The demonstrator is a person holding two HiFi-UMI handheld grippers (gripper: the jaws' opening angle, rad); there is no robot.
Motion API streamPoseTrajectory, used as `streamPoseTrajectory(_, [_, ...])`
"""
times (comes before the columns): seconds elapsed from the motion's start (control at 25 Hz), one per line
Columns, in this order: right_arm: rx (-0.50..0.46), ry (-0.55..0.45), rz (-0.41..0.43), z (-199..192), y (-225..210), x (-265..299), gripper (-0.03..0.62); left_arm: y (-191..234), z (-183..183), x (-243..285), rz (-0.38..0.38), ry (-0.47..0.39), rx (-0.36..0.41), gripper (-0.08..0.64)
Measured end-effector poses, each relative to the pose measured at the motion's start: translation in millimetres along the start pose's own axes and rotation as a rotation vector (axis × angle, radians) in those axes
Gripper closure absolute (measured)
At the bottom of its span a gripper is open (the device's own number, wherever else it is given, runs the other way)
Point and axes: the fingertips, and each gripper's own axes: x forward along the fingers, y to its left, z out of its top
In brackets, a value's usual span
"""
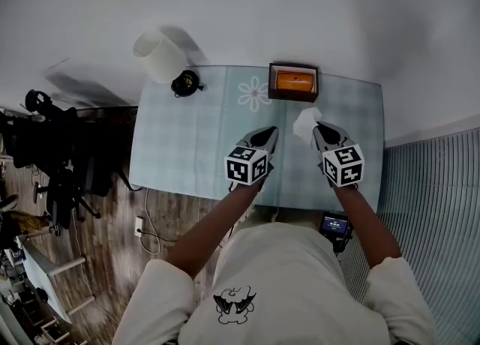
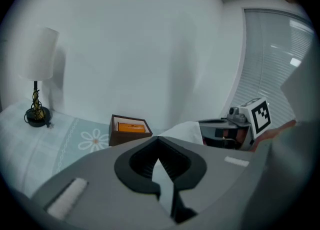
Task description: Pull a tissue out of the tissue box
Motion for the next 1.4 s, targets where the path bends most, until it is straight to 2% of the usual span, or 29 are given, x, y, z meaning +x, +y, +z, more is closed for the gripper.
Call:
streamPoseTrajectory(0.2, [0.151,-0.074,0.01,-12,38,-44,0.577,-18,-24,-26,-0.011,-0.018,-0.065,0.555])
streamPoseTrajectory(0.32, [0.18,-0.08,0.02,-22,53,-60,0.577,-30,-38,-40,-0.043,-0.019,-0.13,0.555])
streamPoseTrajectory(0.4, [0.185,-0.085,0.015,-26,57,-67,0.577,-36,-41,-49,-0.055,-0.025,-0.141,0.555])
streamPoseTrajectory(0.56, [0.204,-0.111,0.015,-26,70,-81,0.577,-56,-44,-66,-0.081,-0.038,-0.13,0.555])
streamPoseTrajectory(0.72, [0.239,-0.157,0.017,-21,84,-98,0.577,-78,-41,-85,-0.088,-0.055,-0.023,0.555])
streamPoseTrajectory(0.8, [0.241,-0.184,0.012,-21,89,-104,0.577,-83,-43,-90,-0.092,-0.061,0.002,0.555])
streamPoseTrajectory(1.04, [0.254,-0.199,0.022,-34,107,-108,0.577,-76,-57,-99,-0.075,-0.043,0.01,0.555])
streamPoseTrajectory(1.4, [0.235,-0.186,-0.004,-33,107,-111,0.578,-79,-51,-102,-0.077,-0.061,0.009,0.555])
